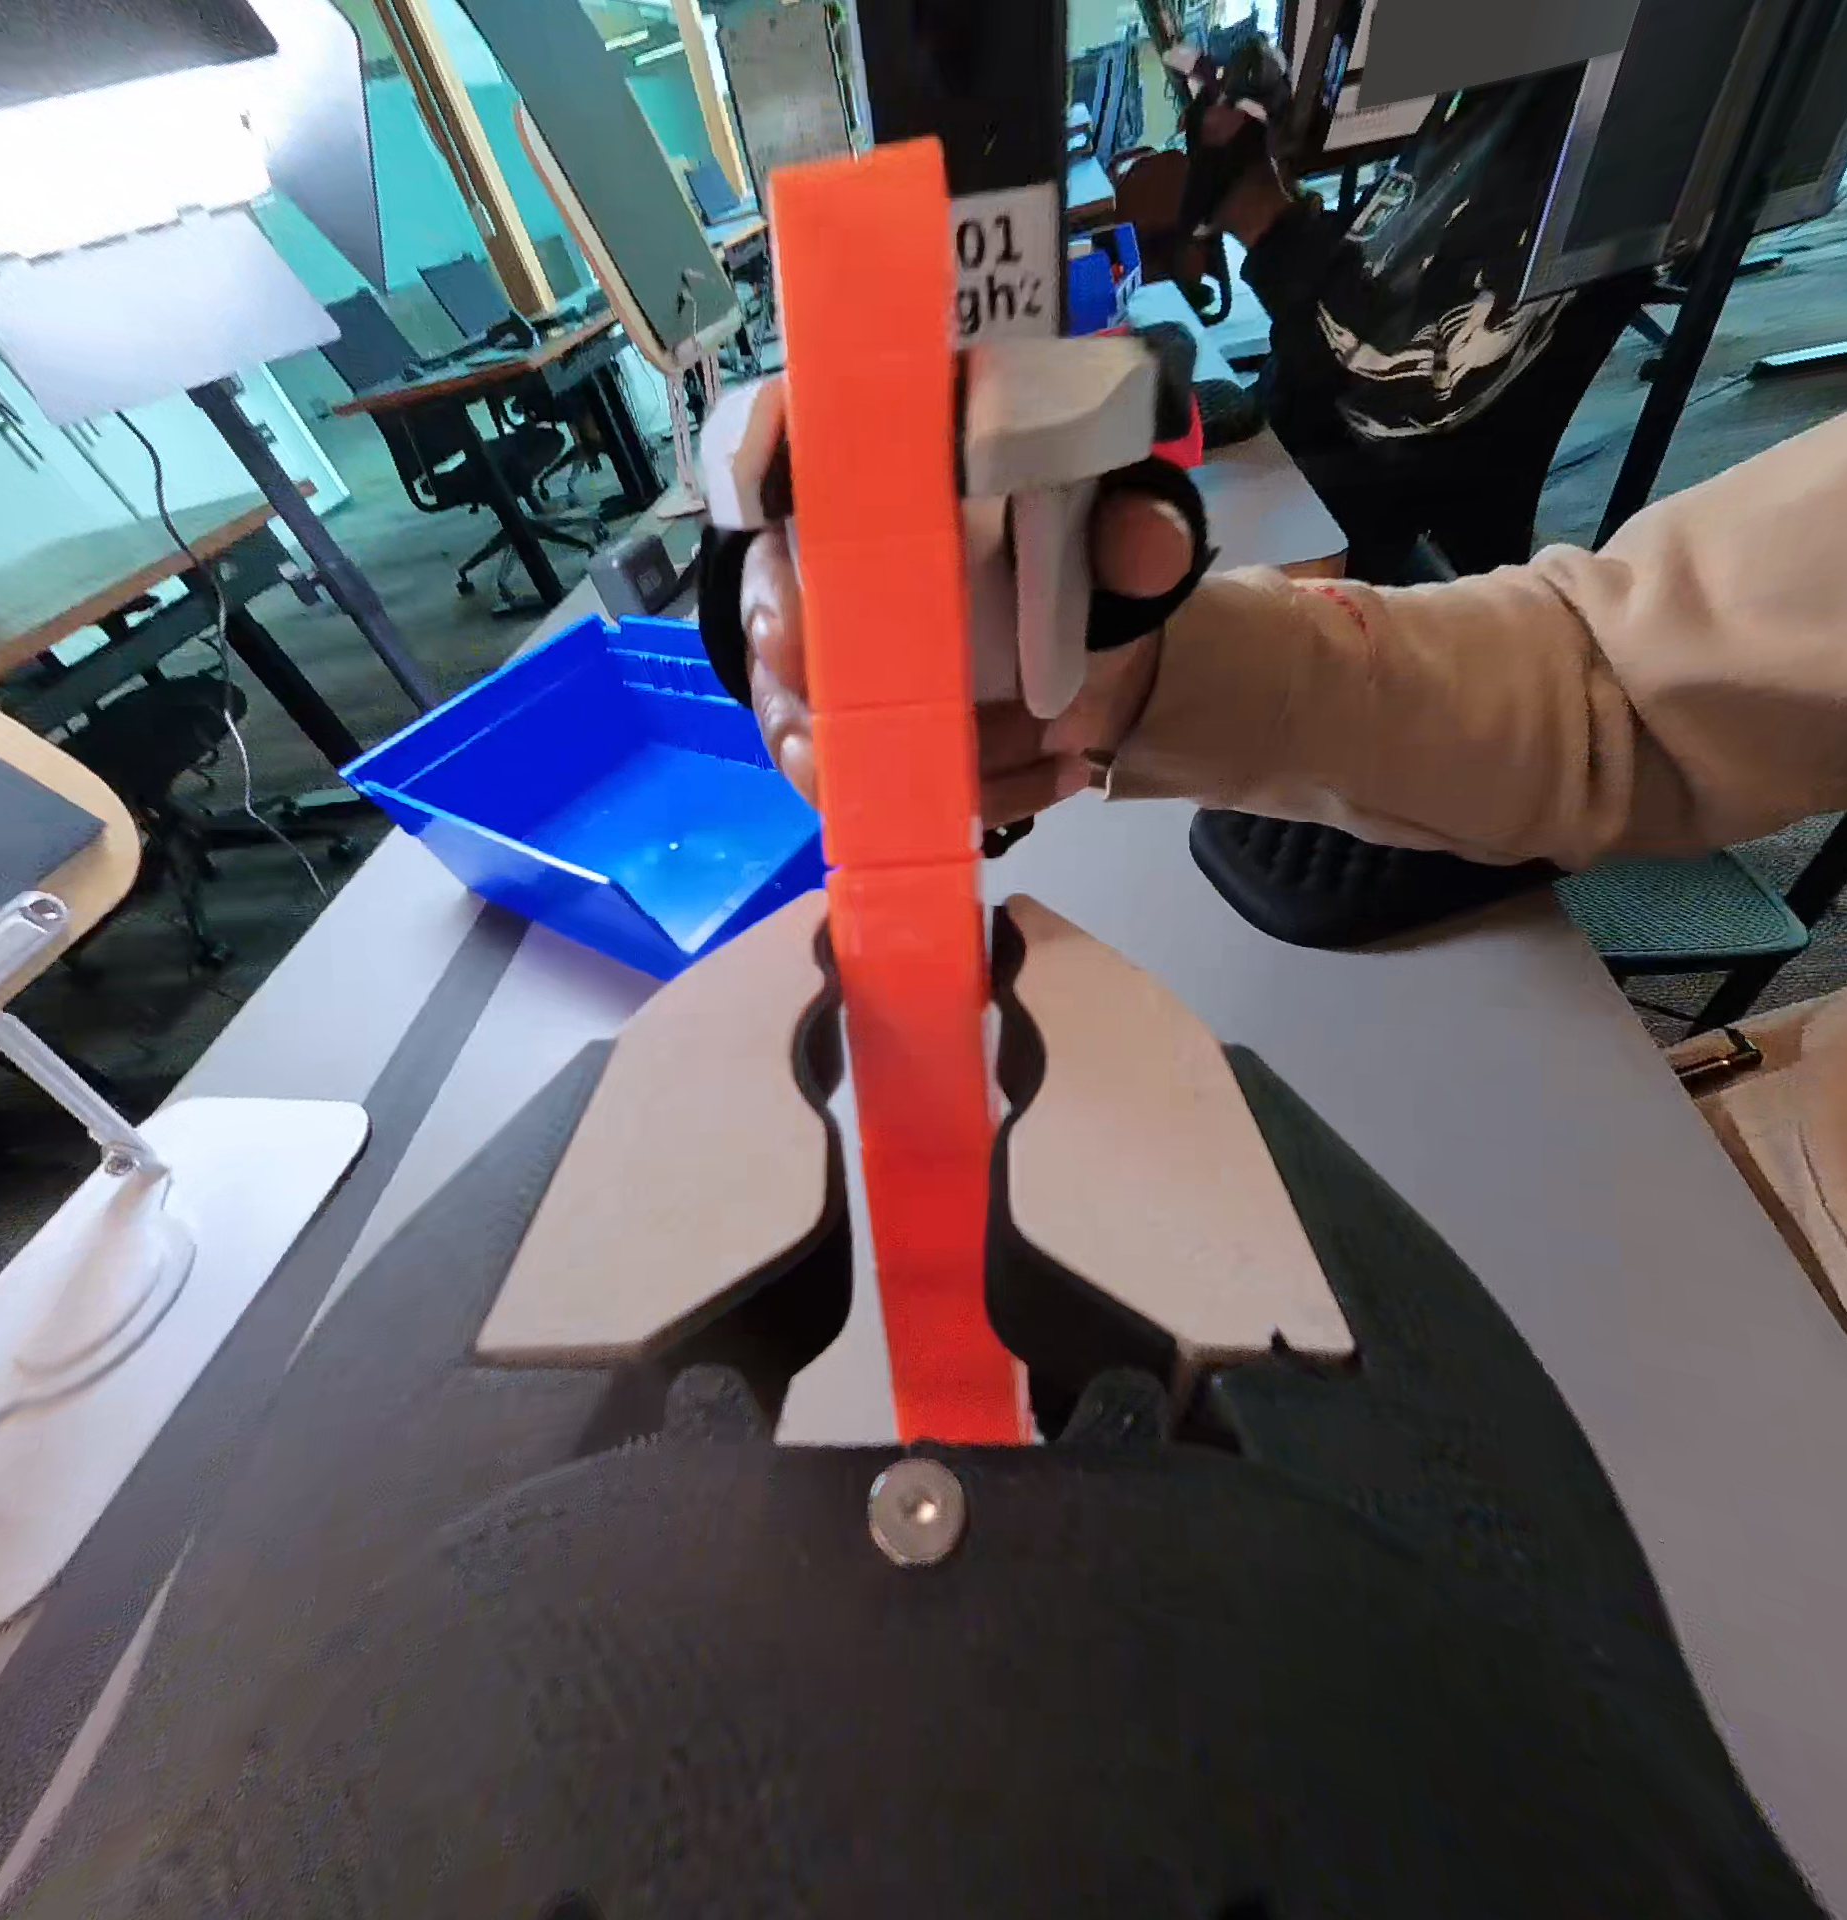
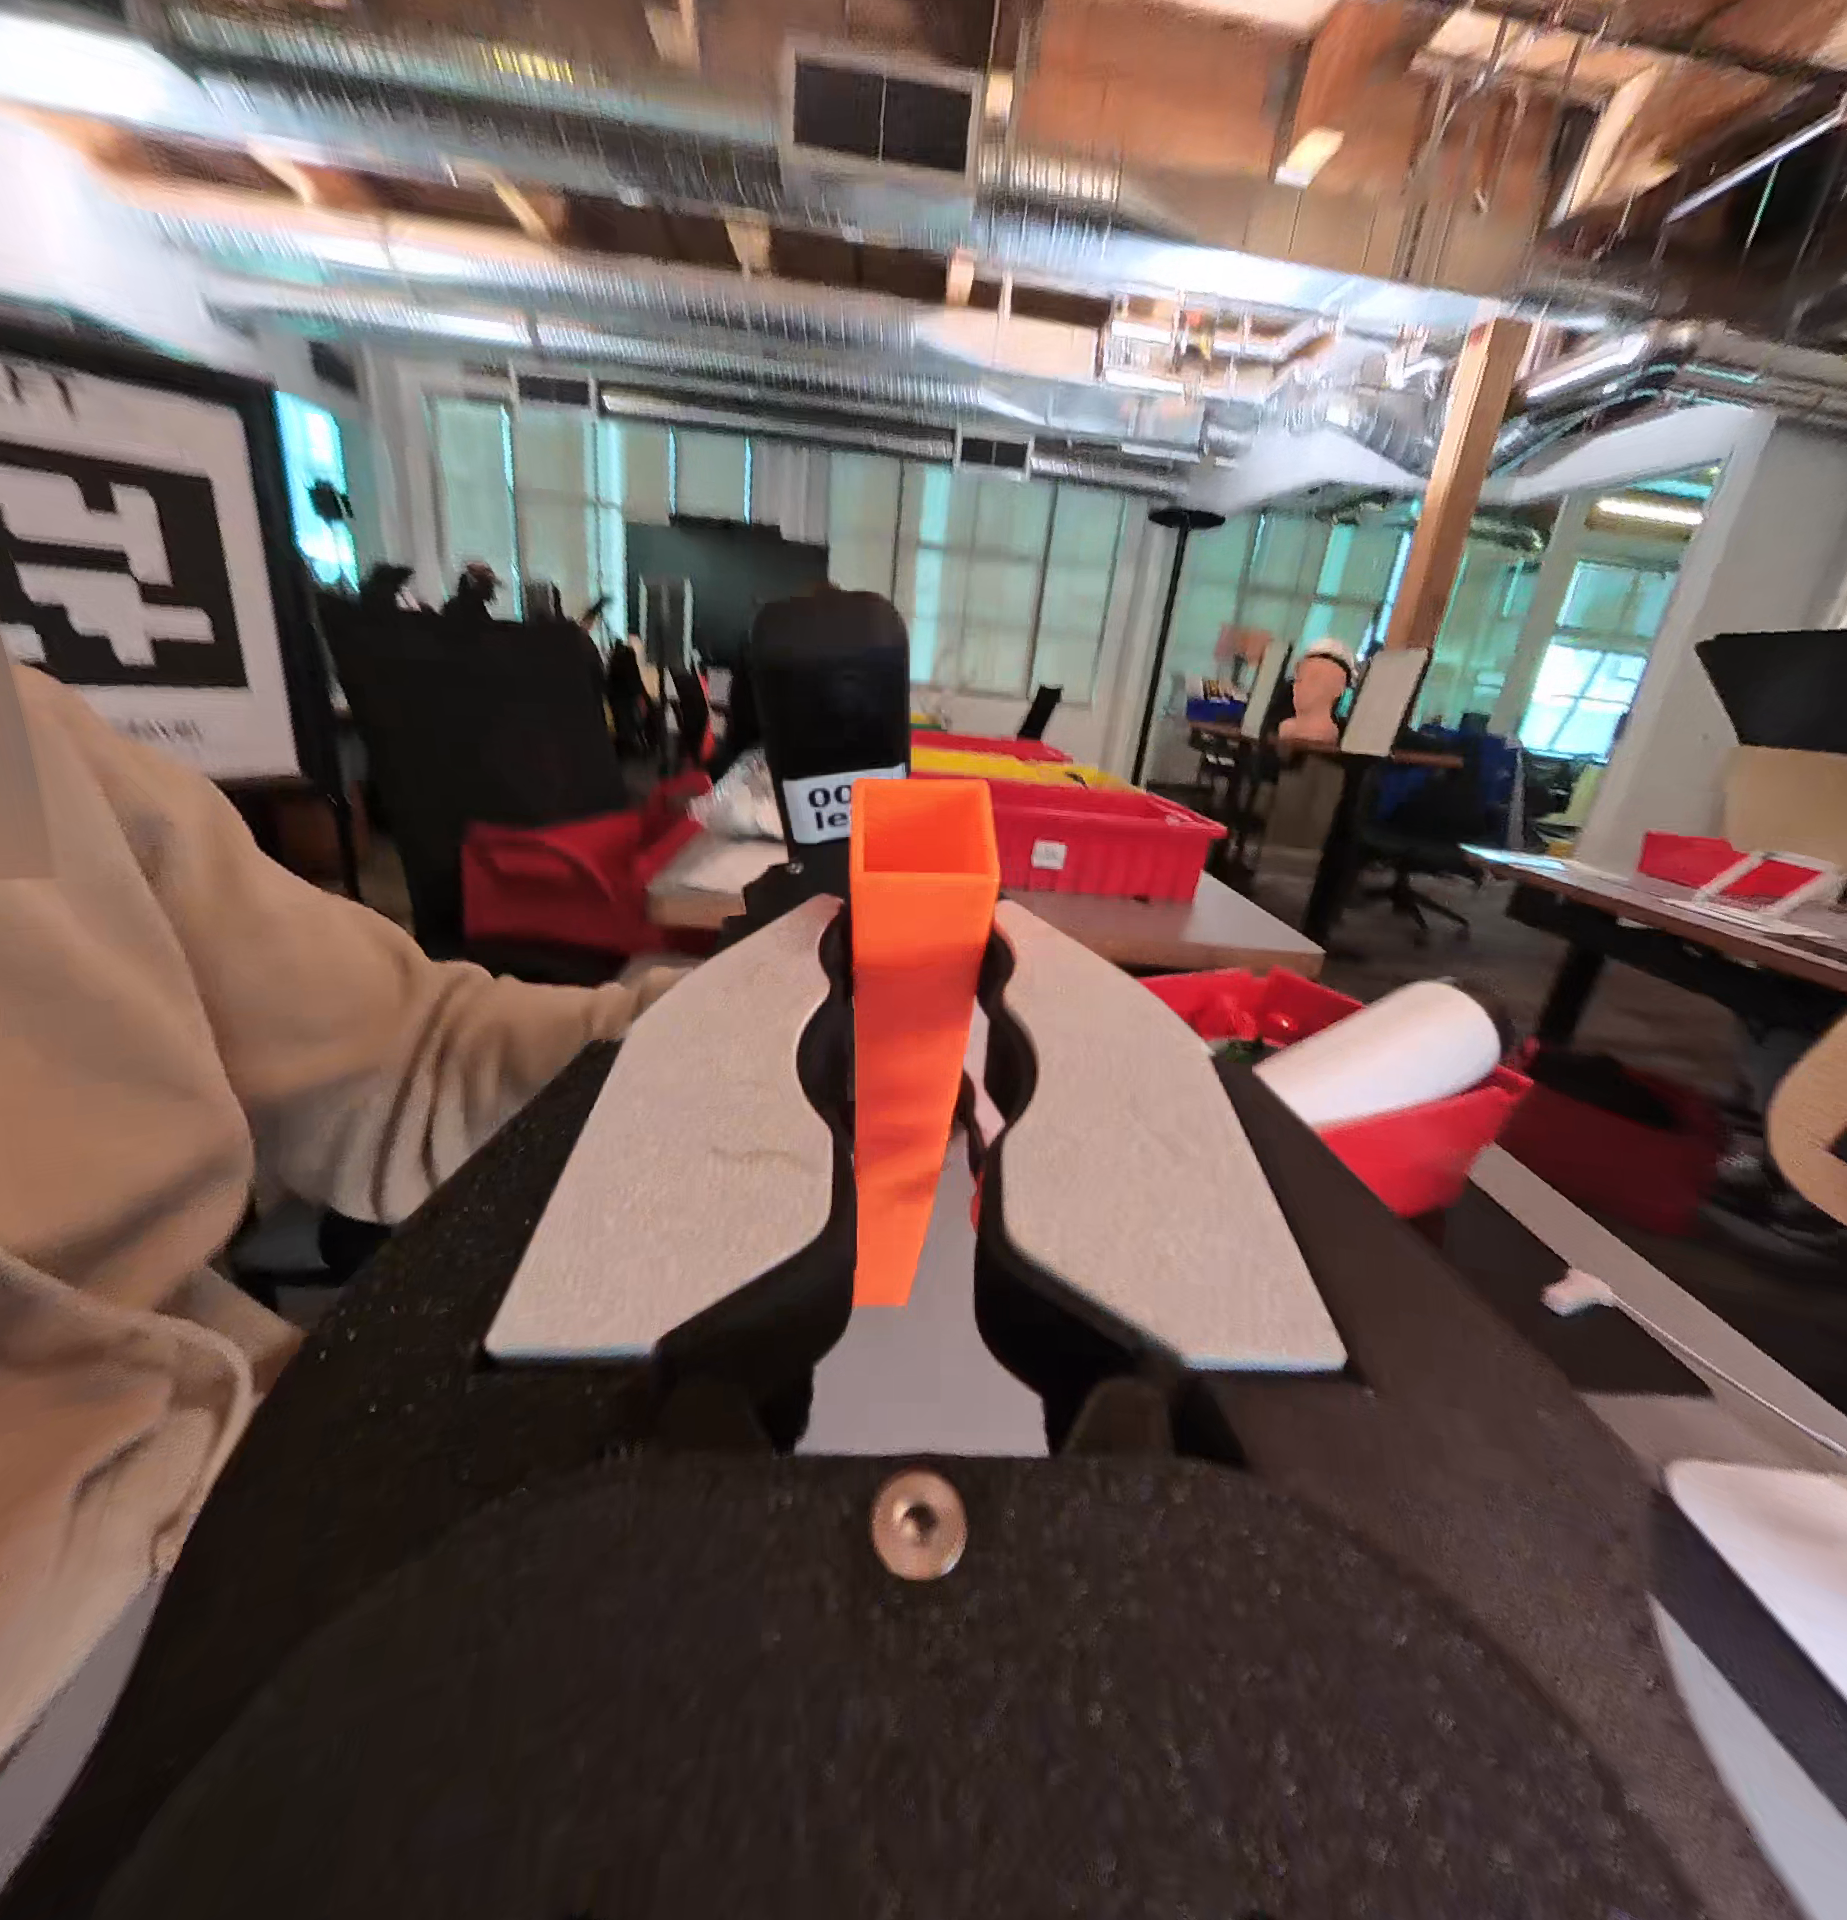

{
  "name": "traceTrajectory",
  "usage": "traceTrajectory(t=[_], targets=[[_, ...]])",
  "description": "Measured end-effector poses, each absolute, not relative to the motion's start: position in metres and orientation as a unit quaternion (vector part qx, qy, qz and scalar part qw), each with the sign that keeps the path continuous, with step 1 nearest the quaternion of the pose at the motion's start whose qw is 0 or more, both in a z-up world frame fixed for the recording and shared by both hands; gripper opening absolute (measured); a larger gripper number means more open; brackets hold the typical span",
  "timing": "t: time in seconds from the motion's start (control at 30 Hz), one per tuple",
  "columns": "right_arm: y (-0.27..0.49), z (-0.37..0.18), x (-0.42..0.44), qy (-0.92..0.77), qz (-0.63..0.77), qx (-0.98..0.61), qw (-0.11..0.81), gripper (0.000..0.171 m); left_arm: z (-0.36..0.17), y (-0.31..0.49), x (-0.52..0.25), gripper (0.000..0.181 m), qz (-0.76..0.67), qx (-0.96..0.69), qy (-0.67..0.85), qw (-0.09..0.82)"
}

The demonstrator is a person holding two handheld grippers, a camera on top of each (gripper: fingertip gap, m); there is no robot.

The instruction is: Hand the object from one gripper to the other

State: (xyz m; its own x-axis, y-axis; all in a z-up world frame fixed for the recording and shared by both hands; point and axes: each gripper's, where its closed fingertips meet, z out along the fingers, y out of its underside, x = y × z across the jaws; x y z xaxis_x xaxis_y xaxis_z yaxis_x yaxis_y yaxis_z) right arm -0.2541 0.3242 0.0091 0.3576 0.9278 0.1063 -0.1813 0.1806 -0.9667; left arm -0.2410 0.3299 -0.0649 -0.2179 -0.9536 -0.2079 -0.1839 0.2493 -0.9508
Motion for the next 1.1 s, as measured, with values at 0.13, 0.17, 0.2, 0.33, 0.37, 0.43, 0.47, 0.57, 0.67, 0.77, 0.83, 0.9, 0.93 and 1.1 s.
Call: traceTrajectory(t=[0.13, 0.17, 0.2, 0.33, 0.37, 0.43, 0.47, 0.57, 0.67, 0.77, 0.83, 0.9, 0.93, 1.1], targets=[[0.329, -0.001, -0.246, -0.393, 0.420, -0.509, 0.640, 0.023, -0.071, 0.340, -0.248, 0.023, -0.380, -0.469, 0.667, 0.438], [0.335, -0.006, -0.242, -0.399, 0.387, -0.532, 0.638, 0.025, -0.074, 0.347, -0.251, 0.023, -0.353, -0.482, 0.672, 0.437], [0.339, -0.009, -0.235, -0.406, 0.348, -0.546, 0.644, 0.028, -0.077, 0.352, -0.255, 0.023, -0.329, -0.491, 0.677, 0.438], [0.337, -0.005, -0.212, -0.439, 0.234, -0.561, 0.661, 0.029, -0.084, 0.364, -0.267, 0.023, -0.285, -0.510, 0.689, 0.428], [0.332, -0.006, -0.213, -0.452, 0.227, -0.560, 0.656, 0.026, -0.086, 0.365, -0.268, 0.023, -0.283, -0.510, 0.693, 0.423], [0.328, -0.014, -0.220, -0.479, 0.213, -0.566, 0.637, 0.022, -0.091, 0.363, -0.269, 0.023, -0.280, -0.509, 0.702, 0.413], [0.327, -0.020, -0.225, -0.491, 0.207, -0.569, 0.626, 0.021, -0.094, 0.360, -0.268, 0.023, -0.277, -0.507, 0.708, 0.407], [0.328, -0.041, -0.239, -0.520, 0.198, -0.583, 0.592, 0.012, -0.106, 0.359, -0.271, 0.023, -0.239, -0.507, 0.730, 0.390], [0.327, -0.050, -0.243, -0.528, 0.207, -0.589, 0.576, 0.005, -0.114, 0.359, -0.275, 0.023, -0.224, -0.507, 0.745, 0.372], [0.328, -0.048, -0.242, -0.527, 0.213, -0.583, 0.580, 0.004, -0.107, 0.360, -0.273, 0.023, -0.241, -0.504, 0.734, 0.387], [0.329, -0.038, -0.238, -0.512, 0.232, -0.572, 0.598, 0.004, -0.090, 0.362, -0.274, 0.028, -0.267, -0.498, 0.712, 0.416], [0.329, -0.024, -0.228, -0.486, 0.260, -0.557, 0.622, 0.004, -0.070, 0.369, -0.284, 0.046, -0.274, -0.495, 0.690, 0.451], [0.328, -0.016, -0.219, -0.472, 0.275, -0.550, 0.632, 0.004, -0.057, 0.373, -0.291, 0.050, -0.284, -0.492, 0.675, 0.471], [0.318, 0.033, -0.155, -0.376, 0.348, -0.487, 0.707, 0.004, 0.003, 0.390, -0.328, 0.049, -0.394, -0.476, 0.570, 0.541]])
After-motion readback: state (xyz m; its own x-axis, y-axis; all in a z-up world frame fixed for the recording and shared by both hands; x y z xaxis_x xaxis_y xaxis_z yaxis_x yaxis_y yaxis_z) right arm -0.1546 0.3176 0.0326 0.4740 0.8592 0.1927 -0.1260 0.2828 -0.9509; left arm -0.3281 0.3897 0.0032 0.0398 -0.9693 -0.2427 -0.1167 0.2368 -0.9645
